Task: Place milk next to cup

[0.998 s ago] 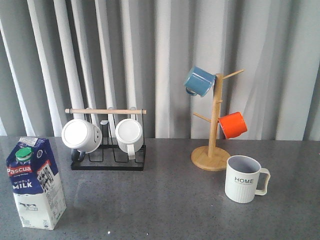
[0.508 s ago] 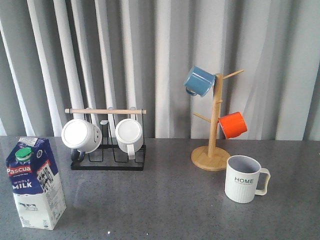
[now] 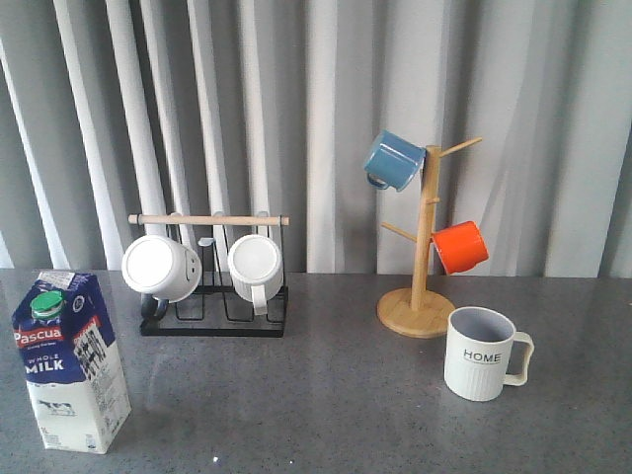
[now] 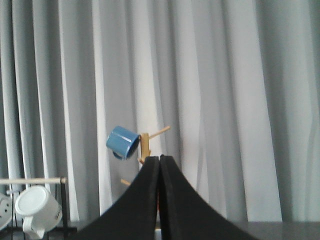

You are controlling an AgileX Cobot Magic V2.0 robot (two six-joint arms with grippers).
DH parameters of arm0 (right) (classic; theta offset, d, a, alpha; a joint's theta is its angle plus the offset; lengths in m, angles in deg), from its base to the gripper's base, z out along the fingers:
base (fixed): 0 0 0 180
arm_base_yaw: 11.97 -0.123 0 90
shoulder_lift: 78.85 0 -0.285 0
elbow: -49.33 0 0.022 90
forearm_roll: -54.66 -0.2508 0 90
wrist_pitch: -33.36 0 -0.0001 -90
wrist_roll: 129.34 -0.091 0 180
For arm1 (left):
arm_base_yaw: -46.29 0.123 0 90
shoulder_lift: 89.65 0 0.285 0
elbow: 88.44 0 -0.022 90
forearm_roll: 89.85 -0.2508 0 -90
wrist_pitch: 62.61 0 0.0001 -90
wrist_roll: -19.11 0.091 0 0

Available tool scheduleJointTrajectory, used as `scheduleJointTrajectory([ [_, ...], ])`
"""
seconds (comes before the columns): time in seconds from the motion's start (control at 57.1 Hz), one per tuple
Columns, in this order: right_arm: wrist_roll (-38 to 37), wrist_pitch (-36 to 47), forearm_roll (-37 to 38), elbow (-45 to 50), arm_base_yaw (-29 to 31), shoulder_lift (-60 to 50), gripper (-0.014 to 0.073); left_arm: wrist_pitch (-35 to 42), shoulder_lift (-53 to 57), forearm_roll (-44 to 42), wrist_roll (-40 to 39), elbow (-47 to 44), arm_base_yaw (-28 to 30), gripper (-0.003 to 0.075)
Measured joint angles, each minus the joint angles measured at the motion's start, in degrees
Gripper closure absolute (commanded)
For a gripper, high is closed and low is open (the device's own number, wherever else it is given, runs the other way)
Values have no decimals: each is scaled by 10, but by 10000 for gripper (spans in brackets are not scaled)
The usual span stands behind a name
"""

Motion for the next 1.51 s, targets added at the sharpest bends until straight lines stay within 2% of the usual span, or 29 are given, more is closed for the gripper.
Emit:
scheduleJointTrajectory([
  [0.14,-15,-81,-17,-114,0,170,602,-44,-191,0,0,169,0,726],
  [0.245,-18,-99,-24,-156,0,253,602,-64,-283,0,0,242,0,726],
  [0.368,-19,-114,-14,-164,0,319,600,-69,-358,0,0,275,0,726],
  [0.455,-18,-117,20,-164,0,350,584,-60,-398,0,0,278,0,717],
  [0.56,-17,-117,51,-165,0,379,504,-59,-428,0,0,278,0,672],
  [0.665,-18,-123,58,-176,0,402,352,-91,-440,0,-1,281,0,573],
  [0.823,-18,-137,60,-209,0,438,95,-147,-459,0,11,310,0,335],
  [0.946,-18,-145,64,-228,0,465,-8,-158,-469,0,23,326,0,183],
  [1.068,-18,-141,74,-231,0,480,-6,-146,-474,1,20,327,0,125],
  [1.313,-18,-113,118,-232,0,509,22,-134,-478,2,12,327,0,127],
  [1.506,-18,-88,117,-232,0,556,22,-133,-478,2,12,327,0,127],
])
